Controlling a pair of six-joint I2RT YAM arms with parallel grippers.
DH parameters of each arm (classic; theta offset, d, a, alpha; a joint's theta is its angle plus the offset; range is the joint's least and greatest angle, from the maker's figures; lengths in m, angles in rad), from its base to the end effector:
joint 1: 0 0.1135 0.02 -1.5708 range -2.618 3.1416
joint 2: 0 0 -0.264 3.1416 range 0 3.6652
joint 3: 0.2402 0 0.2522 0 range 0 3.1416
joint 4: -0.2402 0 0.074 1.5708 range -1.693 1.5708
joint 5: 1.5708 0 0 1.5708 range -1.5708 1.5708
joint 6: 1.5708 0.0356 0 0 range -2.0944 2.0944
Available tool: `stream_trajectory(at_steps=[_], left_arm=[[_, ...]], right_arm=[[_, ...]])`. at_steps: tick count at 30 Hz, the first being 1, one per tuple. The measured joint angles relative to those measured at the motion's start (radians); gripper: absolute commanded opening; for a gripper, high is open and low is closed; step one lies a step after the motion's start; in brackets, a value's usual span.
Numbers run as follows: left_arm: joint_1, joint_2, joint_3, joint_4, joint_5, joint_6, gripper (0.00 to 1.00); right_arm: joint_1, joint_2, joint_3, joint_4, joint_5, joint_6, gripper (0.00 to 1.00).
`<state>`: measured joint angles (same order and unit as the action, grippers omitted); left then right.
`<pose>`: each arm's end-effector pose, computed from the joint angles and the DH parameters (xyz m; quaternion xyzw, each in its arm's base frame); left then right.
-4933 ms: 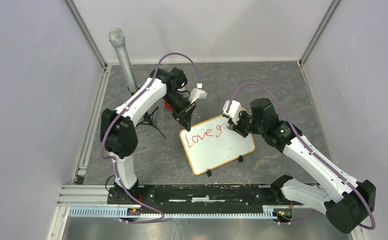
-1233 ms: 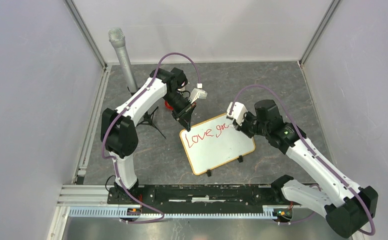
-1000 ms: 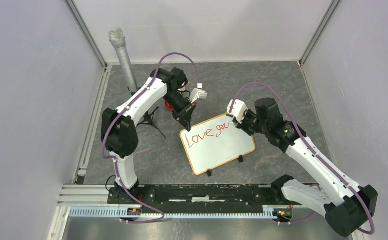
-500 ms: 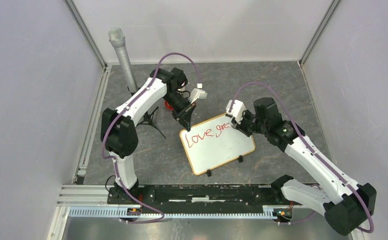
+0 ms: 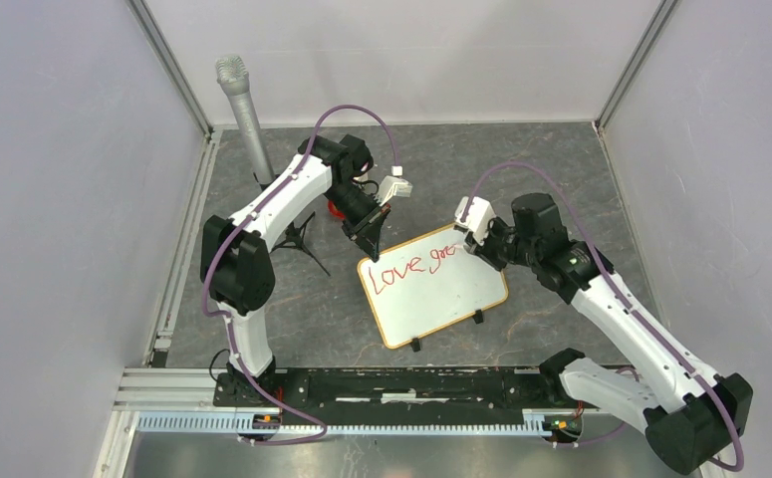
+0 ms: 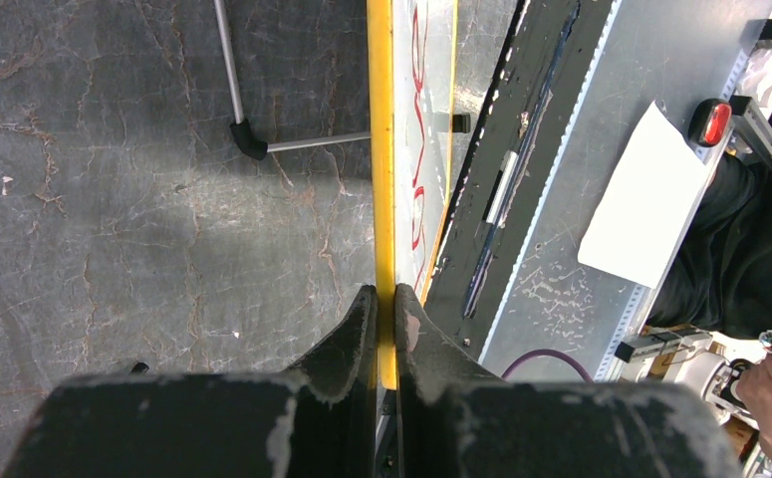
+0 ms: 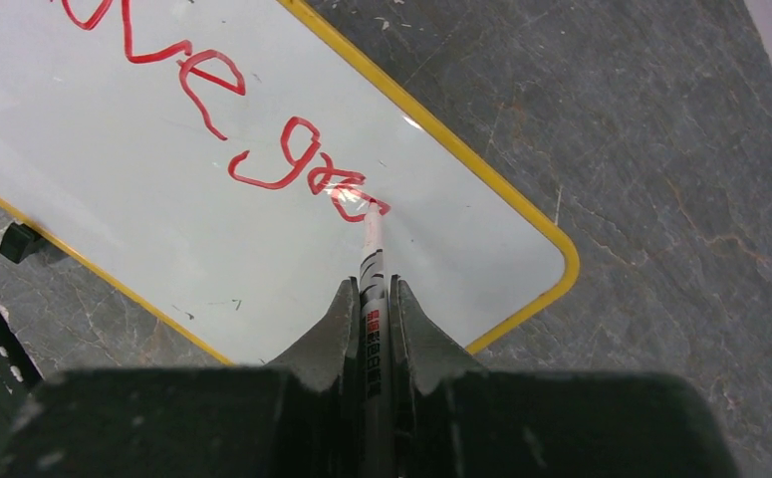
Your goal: Write a sentence on the whiteboard
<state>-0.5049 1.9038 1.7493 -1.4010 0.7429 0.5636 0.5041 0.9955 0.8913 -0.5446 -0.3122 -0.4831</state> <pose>0.3026 -0.1948 0.2844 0.4768 0.8005 -0.3626 0.0178 0.1805 0.1121 0.3040 -0.4801 0.7463 0.1438 0.4379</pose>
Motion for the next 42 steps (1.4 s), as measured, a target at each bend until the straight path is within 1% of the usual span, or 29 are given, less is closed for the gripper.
stream_trajectory(at_steps=[11,21,32,42], left_arm=[[0.000,0.000,0.000,-0.001,0.000,0.000,0.03],[0.000,0.001,0.000,-0.001,0.000,0.000,0.02],[0.000,0.001,0.002,-0.003,0.000,0.000,0.03],[0.000,0.001,0.002,-0.003,0.000,0.000,0.03]], right_arm=[[-0.021,-0.007,0.012,-0.004,0.008,-0.013,0.00],[-0.021,0.010,0.011,-0.004,0.053,-0.028,0.00],[-0.021,-0.034,-0.039,-0.036,0.074,-0.047,0.00],[-0.021,-0.018,-0.017,-0.040,0.078,-0.046,0.00]])
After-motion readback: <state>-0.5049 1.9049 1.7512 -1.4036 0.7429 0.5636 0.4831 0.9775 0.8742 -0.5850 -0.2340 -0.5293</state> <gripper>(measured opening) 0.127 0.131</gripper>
